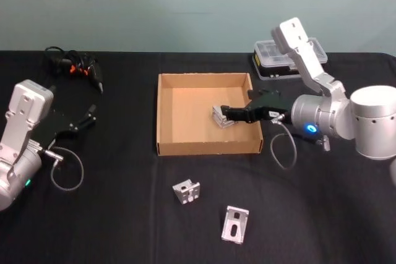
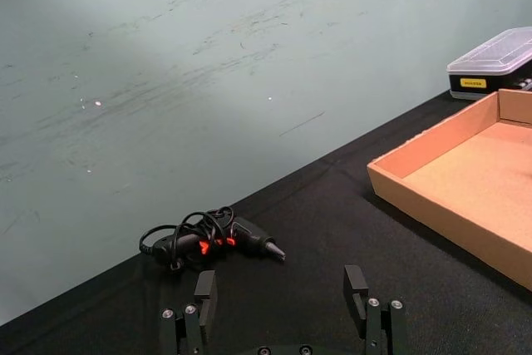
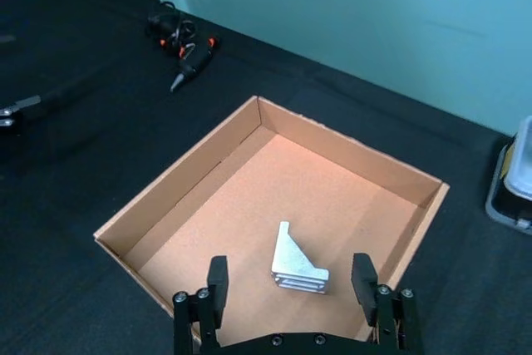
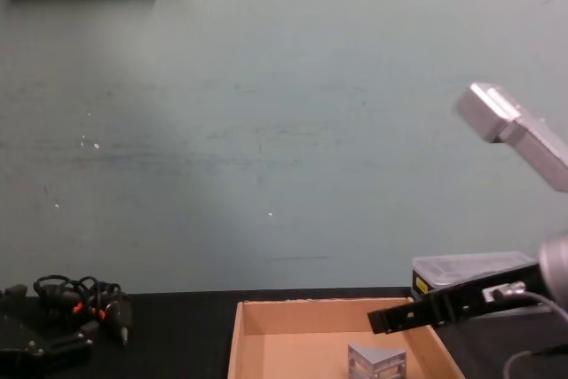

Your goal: Use one hand to pick up the angle iron from the table and place it into the box.

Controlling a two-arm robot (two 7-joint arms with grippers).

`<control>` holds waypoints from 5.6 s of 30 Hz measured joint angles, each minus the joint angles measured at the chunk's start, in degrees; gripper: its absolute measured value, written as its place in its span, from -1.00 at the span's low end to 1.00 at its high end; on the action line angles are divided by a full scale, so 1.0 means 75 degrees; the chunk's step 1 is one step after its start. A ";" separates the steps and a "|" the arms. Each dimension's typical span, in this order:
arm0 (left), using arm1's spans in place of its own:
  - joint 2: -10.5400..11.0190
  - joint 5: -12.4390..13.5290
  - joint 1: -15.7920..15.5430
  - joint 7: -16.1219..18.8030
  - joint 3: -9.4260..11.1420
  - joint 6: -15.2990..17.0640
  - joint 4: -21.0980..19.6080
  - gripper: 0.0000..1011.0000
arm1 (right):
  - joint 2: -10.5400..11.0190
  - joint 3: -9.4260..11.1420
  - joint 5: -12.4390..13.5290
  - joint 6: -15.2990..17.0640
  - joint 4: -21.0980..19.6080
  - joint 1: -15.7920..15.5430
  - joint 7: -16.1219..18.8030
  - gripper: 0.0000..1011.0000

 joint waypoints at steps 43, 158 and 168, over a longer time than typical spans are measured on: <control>0.0001 0.0000 0.0000 0.0000 -0.0001 0.0000 0.0000 0.98 | 0.3302 -0.0883 0.0589 0.0144 -0.3636 -0.1047 0.2213 0.98; 0.0000 0.0000 0.0000 0.0000 0.0000 0.0000 0.0000 0.98 | 0.0787 -0.1673 -0.1189 -0.0671 -0.1683 -0.0004 -0.0375 -0.87; 0.0000 0.0000 0.0000 0.0000 -0.0001 0.0000 0.0000 0.98 | -0.0008 -0.1883 -0.1724 -0.0685 -0.0566 0.0483 -0.0548 -0.87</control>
